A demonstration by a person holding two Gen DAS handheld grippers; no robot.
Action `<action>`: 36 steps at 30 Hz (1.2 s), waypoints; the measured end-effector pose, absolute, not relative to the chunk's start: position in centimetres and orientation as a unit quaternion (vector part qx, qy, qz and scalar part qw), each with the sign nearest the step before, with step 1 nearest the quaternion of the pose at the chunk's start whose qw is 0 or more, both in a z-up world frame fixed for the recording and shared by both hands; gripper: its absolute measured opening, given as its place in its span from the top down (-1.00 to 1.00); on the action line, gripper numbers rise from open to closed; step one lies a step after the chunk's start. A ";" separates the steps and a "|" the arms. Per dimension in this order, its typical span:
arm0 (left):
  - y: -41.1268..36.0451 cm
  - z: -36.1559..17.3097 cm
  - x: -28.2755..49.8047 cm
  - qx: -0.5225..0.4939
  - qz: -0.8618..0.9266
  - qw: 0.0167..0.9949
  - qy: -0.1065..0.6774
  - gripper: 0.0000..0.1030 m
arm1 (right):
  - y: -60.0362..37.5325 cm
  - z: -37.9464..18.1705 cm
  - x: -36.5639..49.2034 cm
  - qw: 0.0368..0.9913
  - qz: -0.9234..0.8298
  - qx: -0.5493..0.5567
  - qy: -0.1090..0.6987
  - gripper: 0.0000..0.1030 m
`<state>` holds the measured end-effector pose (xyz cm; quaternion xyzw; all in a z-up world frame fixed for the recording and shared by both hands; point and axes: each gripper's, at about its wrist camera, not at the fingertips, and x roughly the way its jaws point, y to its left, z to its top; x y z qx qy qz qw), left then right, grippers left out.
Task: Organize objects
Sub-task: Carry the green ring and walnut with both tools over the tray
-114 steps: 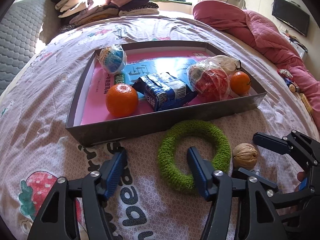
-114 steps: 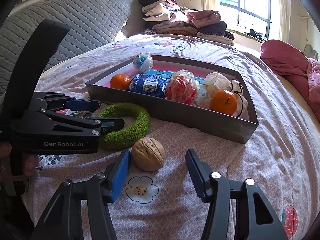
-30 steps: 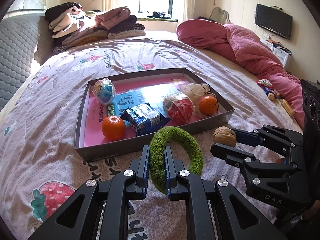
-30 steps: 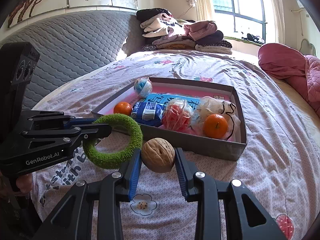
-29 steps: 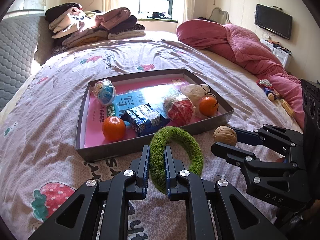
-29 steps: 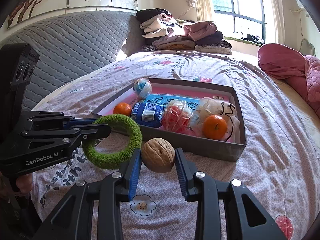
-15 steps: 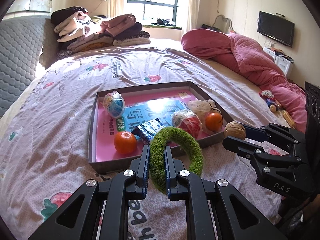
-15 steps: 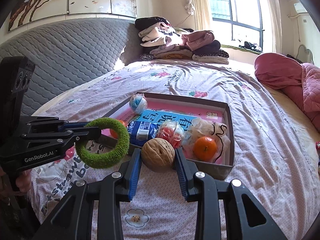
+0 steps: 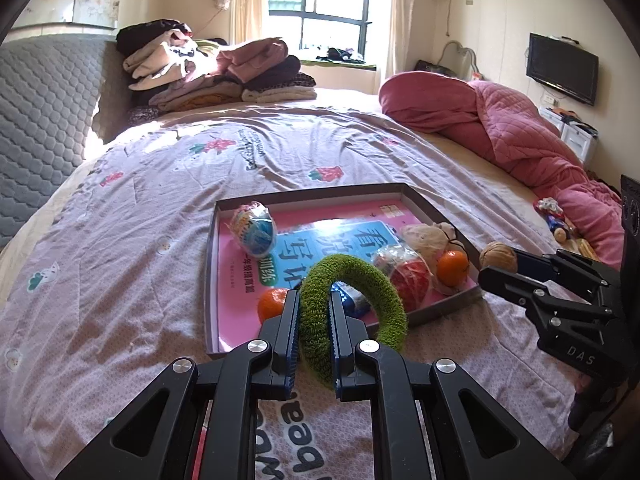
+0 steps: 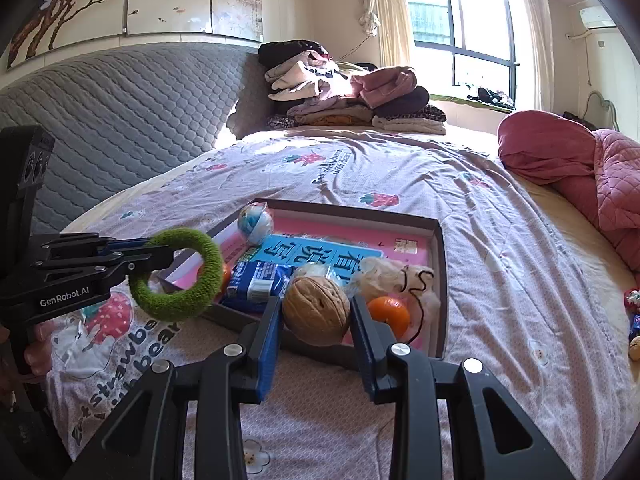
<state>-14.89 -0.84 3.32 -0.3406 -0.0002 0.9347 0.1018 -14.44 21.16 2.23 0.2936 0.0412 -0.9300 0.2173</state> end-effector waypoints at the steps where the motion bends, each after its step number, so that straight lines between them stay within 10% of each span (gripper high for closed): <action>1: -1.1 3.4 -15.0 -0.339 0.935 0.099 -0.002 0.75 | 21.2 2.4 -14.6 0.215 -0.931 0.292 0.042 0.33; 36: -5.3 0.3 -22.6 -0.365 0.930 0.042 -0.028 0.74 | 21.3 -0.4 -19.1 0.206 -0.921 0.322 0.070 0.33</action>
